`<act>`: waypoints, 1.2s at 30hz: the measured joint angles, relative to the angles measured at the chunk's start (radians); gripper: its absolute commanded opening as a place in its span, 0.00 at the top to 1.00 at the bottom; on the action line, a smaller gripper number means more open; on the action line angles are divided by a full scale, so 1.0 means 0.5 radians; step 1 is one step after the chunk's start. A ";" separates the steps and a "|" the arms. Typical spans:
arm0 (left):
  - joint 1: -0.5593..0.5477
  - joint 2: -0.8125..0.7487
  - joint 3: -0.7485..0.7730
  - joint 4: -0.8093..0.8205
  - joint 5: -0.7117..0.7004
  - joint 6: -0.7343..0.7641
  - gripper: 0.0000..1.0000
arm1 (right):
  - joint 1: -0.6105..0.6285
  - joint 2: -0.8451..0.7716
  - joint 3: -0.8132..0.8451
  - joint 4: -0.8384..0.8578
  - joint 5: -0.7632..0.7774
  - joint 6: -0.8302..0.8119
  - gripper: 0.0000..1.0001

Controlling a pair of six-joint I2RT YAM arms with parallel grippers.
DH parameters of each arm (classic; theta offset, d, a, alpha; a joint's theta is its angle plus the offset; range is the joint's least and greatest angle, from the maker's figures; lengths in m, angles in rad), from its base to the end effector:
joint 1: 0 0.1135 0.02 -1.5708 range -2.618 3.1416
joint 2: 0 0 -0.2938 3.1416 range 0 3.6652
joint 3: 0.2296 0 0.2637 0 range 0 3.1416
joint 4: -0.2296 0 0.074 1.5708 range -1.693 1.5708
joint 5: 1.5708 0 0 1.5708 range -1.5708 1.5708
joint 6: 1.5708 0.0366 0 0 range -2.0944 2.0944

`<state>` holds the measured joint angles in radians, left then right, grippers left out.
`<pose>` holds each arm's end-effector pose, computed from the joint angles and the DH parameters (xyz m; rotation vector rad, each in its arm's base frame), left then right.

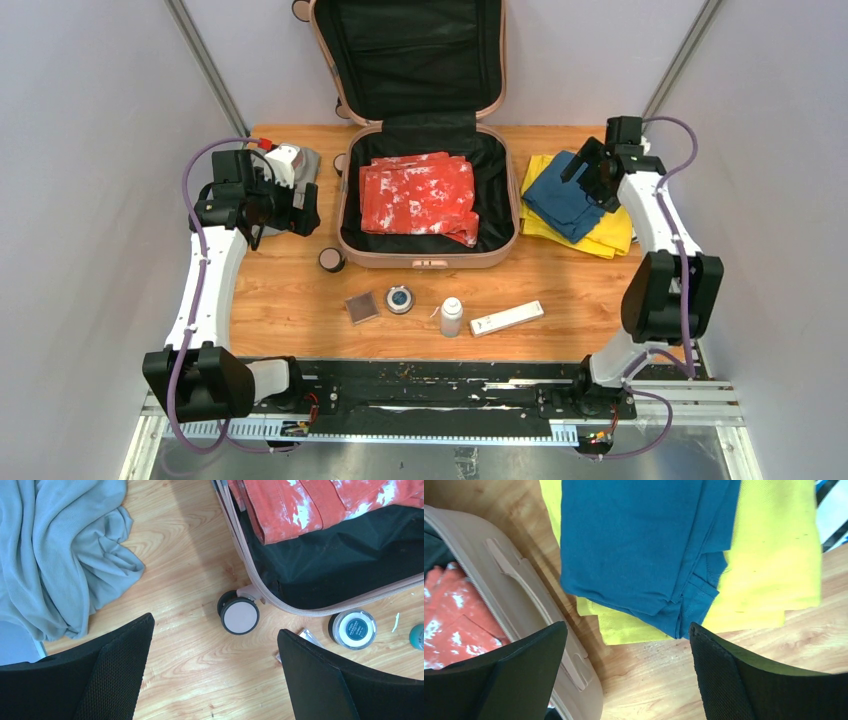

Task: Pack the luggage
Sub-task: Pick up the clothes at the center of the board.

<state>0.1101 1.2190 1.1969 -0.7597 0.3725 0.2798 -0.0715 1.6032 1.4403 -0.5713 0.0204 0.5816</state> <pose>0.2534 0.0146 0.3675 0.3733 2.2677 -0.2388 0.3737 -0.0275 0.3506 0.7530 2.1907 0.2369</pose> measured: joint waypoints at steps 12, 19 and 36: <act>0.000 0.000 0.000 -0.007 0.014 -0.001 0.00 | 0.326 0.750 0.848 -0.241 0.359 -0.042 0.16; 0.000 0.000 0.000 -0.010 0.018 0.000 0.00 | 0.465 1.174 1.274 -0.433 0.552 -0.120 0.25; 0.000 0.021 0.000 -0.011 0.018 -0.002 0.00 | 0.481 1.563 1.559 -0.633 0.718 -0.232 0.35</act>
<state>0.1101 1.2297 1.1969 -0.7650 0.3817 0.2790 0.1692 2.3844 2.2196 -0.8879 0.3794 0.4656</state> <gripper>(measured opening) 0.999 0.673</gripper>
